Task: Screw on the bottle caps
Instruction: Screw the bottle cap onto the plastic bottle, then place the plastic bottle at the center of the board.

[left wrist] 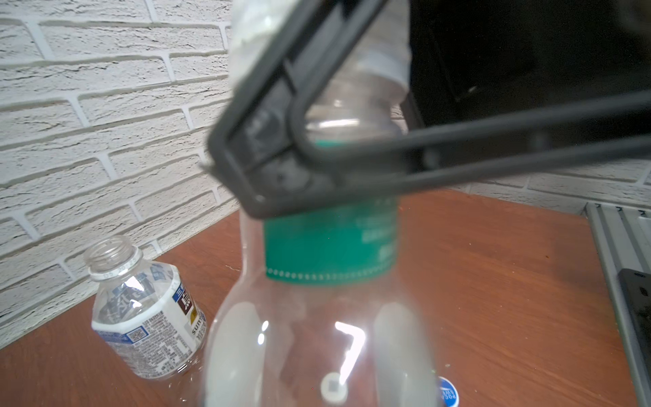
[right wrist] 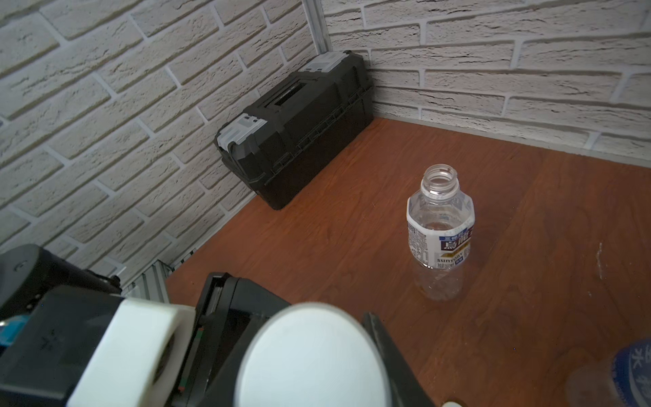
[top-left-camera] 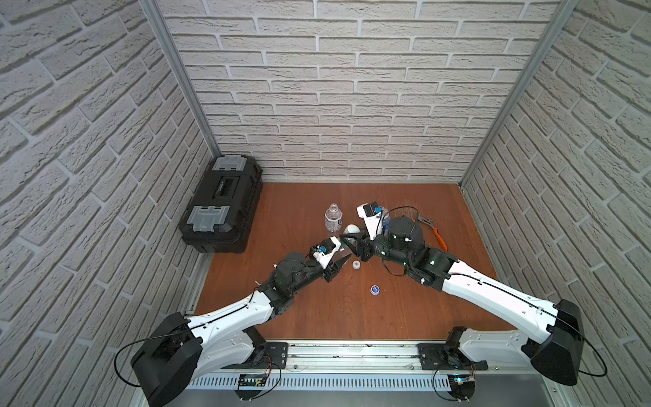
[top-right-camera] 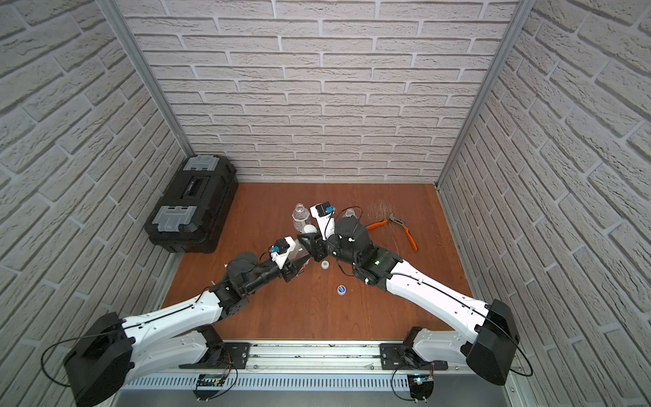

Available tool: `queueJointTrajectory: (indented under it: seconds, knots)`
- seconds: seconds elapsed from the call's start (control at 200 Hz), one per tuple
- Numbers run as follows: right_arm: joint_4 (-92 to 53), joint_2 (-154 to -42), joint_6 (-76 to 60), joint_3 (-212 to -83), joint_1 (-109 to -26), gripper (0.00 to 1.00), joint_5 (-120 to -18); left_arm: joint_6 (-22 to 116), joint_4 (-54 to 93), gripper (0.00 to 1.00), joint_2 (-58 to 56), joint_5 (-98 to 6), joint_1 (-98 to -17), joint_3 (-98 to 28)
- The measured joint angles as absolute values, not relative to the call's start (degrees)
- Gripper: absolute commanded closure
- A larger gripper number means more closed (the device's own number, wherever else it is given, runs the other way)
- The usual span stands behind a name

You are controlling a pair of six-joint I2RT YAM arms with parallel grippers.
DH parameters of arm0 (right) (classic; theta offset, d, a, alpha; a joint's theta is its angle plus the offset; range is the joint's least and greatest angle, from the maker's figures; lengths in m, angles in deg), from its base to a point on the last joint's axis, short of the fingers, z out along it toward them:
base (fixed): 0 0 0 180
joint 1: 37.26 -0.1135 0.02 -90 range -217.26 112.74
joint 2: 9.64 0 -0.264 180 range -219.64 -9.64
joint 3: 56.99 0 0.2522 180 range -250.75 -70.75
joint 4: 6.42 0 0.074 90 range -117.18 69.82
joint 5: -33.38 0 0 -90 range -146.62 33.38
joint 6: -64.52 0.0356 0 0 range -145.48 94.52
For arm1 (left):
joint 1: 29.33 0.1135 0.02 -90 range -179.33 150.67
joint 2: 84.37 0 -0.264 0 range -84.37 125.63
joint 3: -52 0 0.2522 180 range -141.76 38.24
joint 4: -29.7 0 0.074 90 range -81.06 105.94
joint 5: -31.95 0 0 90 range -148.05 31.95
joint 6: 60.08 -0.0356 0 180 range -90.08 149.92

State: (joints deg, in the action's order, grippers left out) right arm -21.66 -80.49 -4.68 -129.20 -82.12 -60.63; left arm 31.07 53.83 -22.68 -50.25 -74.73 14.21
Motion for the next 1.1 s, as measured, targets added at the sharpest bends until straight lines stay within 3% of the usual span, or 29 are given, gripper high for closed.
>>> queueJointTrajectory:
  seconds: [0.12, 0.18, 0.455, 0.66, 0.855, 1.1]
  knots:
    - [-22.12, -80.4, -5.4, -129.25, -82.05, 0.78, -59.82, 31.53, 54.18, 0.21, -22.68, -50.97, -74.76, 14.21]
    - [-23.73, -80.25, -6.78, -129.34, -81.99, 0.79, -58.97, 31.42, 54.4, 0.02, -22.7, -51.32, -74.78, 14.21]
    - [-37.29, -76.95, -14.89, -131.76, -80.02, 0.77, -52.63, 31.16, 51.34, 0.02, -24.93, -53.51, -74.91, 14.23]
    - [-44.76, -74.02, -18.65, -130.6, -67.72, 0.76, -48.52, 37.37, 47.53, 0.02, -25.91, -58.1, -67.41, 14.54]
    - [-40.8, -75.02, -19.15, -126.71, -56.77, 0.74, -46.07, 41.85, 46.42, 0.02, -25.39, -60.02, -63.24, 16.13]
    - [-25.92, -86.35, -19.11, -123.72, -49.84, 0.75, -46.44, 41.87, 45.83, 0.02, -21.45, -60.33, -62.69, 16.11]
